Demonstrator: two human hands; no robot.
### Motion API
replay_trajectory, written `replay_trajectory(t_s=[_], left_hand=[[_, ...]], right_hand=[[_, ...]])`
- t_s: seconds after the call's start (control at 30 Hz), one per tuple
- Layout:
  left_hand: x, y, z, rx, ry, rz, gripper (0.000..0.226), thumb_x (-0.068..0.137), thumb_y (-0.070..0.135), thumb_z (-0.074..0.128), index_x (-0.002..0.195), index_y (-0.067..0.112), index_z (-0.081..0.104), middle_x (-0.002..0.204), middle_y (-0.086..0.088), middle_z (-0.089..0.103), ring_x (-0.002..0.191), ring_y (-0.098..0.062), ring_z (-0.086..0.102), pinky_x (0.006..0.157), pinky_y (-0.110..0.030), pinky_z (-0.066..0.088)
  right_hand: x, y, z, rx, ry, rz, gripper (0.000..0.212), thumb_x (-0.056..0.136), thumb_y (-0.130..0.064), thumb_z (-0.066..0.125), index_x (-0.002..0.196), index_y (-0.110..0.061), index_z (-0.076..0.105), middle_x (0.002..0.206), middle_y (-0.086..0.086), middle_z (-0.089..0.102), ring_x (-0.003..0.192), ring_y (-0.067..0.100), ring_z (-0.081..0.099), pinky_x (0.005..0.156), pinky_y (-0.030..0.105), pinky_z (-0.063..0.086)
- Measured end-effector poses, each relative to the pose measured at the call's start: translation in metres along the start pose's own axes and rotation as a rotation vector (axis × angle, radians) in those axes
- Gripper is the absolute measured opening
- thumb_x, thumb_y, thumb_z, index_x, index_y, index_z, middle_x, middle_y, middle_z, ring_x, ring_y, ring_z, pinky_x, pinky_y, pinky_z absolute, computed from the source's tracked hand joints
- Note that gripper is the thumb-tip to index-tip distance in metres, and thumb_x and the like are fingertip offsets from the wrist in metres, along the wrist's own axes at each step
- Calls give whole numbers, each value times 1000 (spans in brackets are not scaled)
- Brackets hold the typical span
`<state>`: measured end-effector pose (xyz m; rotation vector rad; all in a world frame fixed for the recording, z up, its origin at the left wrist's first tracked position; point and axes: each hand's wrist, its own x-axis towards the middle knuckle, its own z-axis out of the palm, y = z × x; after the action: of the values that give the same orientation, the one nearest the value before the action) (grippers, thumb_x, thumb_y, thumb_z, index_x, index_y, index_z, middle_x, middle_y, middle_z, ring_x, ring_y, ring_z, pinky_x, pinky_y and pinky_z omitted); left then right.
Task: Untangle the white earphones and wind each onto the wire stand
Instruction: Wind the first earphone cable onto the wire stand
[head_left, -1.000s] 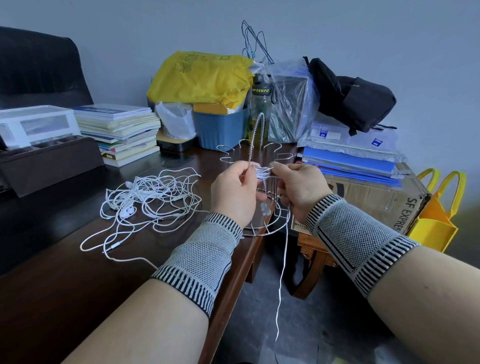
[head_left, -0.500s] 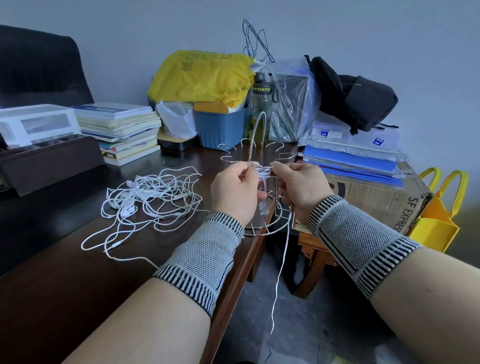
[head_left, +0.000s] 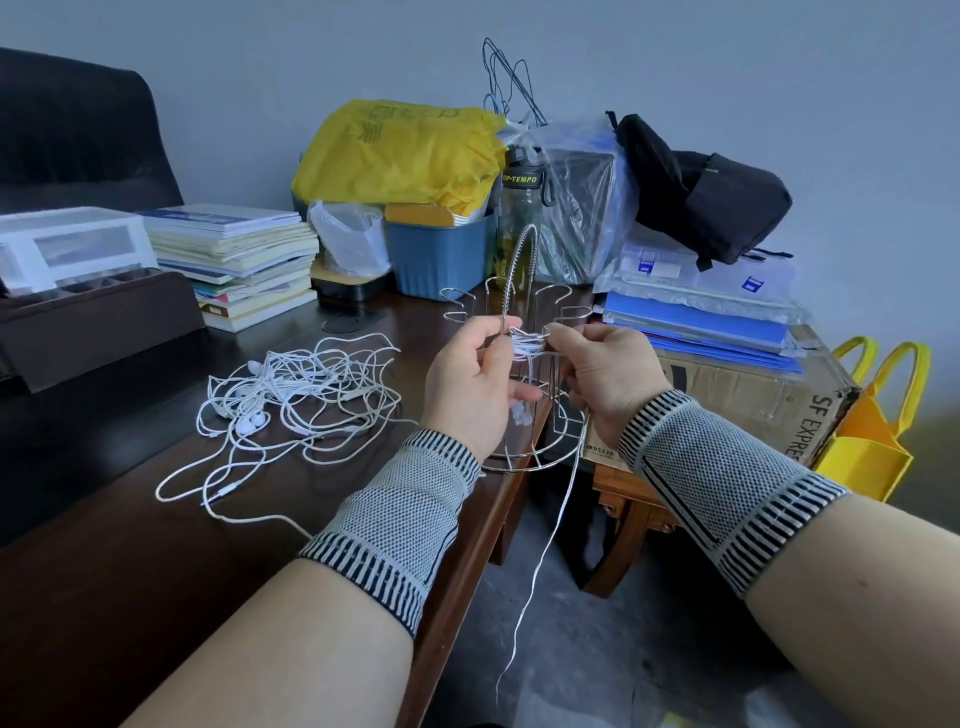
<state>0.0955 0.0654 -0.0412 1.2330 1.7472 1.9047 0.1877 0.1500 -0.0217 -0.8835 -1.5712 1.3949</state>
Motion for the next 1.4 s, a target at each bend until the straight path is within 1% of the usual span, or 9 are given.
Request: replay_trajectory(t_s=[0.33, 0.47, 0.63, 0.87, 1.0, 1.1, 1.2, 1.27, 1.4], left_hand=[[5, -3, 2, 78, 127, -33, 20, 100, 27, 50, 81, 31, 59, 86, 5, 69, 61, -9, 71, 73, -42, 60], [4, -4, 1, 34, 121, -43, 15, 98, 23, 54, 87, 30, 61, 86, 7, 69, 62, -9, 71, 67, -40, 61], [5, -9, 0, 43, 46, -56, 26, 95, 2, 50, 110, 15, 66, 90, 6, 72, 64, -6, 71, 52, -17, 52], [5, -11, 2, 109, 54, -42, 34, 94, 9, 53, 76, 35, 65, 71, 10, 72, 67, -6, 72, 67, -28, 58], [2, -8, 1, 60, 58, -40, 26, 92, 11, 56, 78, 30, 66, 73, 5, 73, 67, -6, 72, 65, -27, 57], [4, -10, 3, 59, 61, -46, 21, 90, 21, 62, 71, 30, 68, 69, 7, 74, 69, -8, 72, 75, -36, 59], [7, -12, 4, 37, 83, -83, 21, 89, 22, 64, 70, 27, 68, 68, 9, 74, 70, -8, 73, 78, -41, 60], [7, -13, 3, 15, 107, -96, 19, 89, 21, 65, 71, 25, 69, 68, 7, 74, 69, -7, 73, 76, -39, 60], [6, -12, 3, -25, 132, -115, 18, 88, 19, 66, 71, 23, 70, 69, 7, 74, 67, -6, 72, 72, -32, 60]], right_hand=[[-3, 6, 2, 37, -28, -33, 23, 87, -18, 66, 64, -13, 65, 50, 0, 44, 39, 12, 33, 40, 23, 28], [-3, 5, 1, 4, -28, -36, 25, 87, -19, 67, 63, -14, 64, 49, -1, 46, 39, 11, 34, 41, 24, 29], [-2, 5, -8, -41, -75, -61, 20, 84, -9, 66, 65, -13, 66, 49, -4, 47, 42, 10, 34, 41, 22, 28], [-2, 7, -25, -251, -126, -120, 17, 82, -10, 70, 66, -15, 69, 63, 8, 59, 46, 13, 41, 49, 26, 37], [-5, 1, -38, -313, -90, -103, 19, 82, -12, 72, 64, -15, 67, 52, -7, 59, 45, 6, 48, 48, 23, 44], [-4, -7, -50, -372, -55, -50, 18, 83, -16, 72, 67, -11, 66, 57, 2, 55, 43, 11, 41, 42, 23, 37], [2, -16, -62, -682, 36, -41, 26, 83, -26, 71, 73, -3, 67, 60, 7, 57, 51, 17, 49, 52, 32, 51], [4, -22, -68, -764, 45, -21, 30, 81, -30, 72, 73, -1, 68, 59, 6, 55, 52, 18, 46, 50, 29, 44], [7, -39, -77, -398, -189, 62, 16, 82, -8, 68, 72, 1, 60, 49, 0, 37, 47, 13, 25, 41, 21, 19]])
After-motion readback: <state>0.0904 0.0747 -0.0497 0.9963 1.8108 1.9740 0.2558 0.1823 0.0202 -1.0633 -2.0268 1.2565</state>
